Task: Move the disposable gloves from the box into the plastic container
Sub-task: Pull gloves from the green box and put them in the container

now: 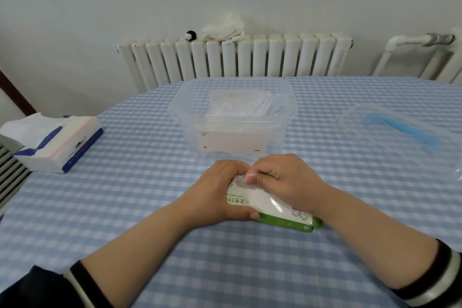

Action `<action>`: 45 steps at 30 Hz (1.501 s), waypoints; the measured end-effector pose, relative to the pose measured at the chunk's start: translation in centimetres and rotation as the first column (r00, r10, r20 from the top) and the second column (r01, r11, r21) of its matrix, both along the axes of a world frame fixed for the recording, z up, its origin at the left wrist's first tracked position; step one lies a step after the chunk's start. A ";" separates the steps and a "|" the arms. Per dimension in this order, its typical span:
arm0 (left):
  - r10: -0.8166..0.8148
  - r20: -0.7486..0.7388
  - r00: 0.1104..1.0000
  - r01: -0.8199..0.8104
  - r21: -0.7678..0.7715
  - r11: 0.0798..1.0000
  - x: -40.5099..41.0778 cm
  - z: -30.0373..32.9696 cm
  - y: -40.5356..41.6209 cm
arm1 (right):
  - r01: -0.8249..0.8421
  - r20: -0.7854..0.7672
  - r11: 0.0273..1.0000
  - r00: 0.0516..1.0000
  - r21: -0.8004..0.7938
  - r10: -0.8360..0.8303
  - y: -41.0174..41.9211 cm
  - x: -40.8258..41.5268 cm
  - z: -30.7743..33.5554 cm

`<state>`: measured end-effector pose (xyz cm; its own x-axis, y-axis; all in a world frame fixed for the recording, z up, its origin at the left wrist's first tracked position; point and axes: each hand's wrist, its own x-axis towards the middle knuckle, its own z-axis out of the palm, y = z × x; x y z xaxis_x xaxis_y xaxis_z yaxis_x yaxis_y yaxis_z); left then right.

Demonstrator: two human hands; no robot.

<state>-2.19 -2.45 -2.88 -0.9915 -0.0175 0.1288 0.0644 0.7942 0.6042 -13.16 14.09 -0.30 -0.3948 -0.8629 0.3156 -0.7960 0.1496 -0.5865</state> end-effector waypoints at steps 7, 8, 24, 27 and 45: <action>-0.004 -0.010 1.000 0.005 0.003 1.000 -0.1 0.0 -0.3 | 0.023 0.040 0.980 0.999 -0.195 -0.016 0.2 0.5 -0.4; 0.001 0.003 1.000 -0.001 -0.003 1.000 -0.1 0.0 -0.5 | 0.044 0.068 0.969 0.997 -0.244 -0.028 0.2 0.8 -0.2; 0.261 -0.439 0.860 -0.168 0.239 0.956 0.9 2.5 -0.1 | 0.477 0.877 0.861 0.473 -0.175 -0.084 2.1 -0.3 8.0; 0.155 -0.891 0.428 -0.255 0.045 0.966 1.3 4.3 0.8 | 0.468 0.900 0.870 0.430 -0.153 -0.073 2.0 -0.1 7.8; 0.449 -0.064 0.891 -0.139 0.904 0.405 -3.5 9.8 8.0 | 0.536 0.795 0.589 0.354 -0.605 0.494 1.1 1.2 6.5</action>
